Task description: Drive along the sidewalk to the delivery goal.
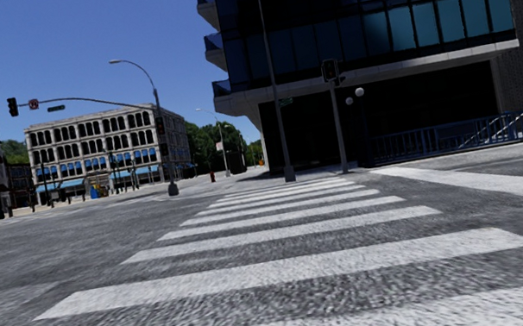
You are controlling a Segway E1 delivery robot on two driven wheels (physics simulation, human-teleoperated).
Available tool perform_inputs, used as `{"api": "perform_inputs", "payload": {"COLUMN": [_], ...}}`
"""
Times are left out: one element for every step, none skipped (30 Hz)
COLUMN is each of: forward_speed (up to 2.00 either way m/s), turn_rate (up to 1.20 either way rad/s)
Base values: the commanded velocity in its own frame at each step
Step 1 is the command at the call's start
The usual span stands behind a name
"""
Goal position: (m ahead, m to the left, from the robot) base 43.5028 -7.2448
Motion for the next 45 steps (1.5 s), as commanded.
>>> {"api": "perform_inputs", "payload": {"forward_speed": [2.0,2.0,2.0,2.0,2.0,2.0,2.0,2.0,2.0,2.0,2.0,2.0,2.0,2.0,2.0,2.0,2.0,2.0,2.0,2.0,2.0,2.0,2.0,2.0,2.0,2.0,2.0,2.0,2.0,2.0,2.0,2.0,2.0,2.0,2.0,2.0,2.0,2.0,2.0,2.0,2.0,2.0,2.0,2.0,2.0], "turn_rate": [0.0,0.0,0.0,0.0,0.0,0.0,0.0,0.0,0.0,0.0,0.0,0.0,0.0,0.0,0.0,0.0,0.0,0.0,0.0,0.0,0.0,0.0,0.0,0.0,0.0,0.0,0.0,0.0,0.0,0.0,0.0,0.0,0.0,0.0,0.0,0.0,0.0,0.0,0.0,0.0,0.0,0.0,0.0,0.0,0.0]}}
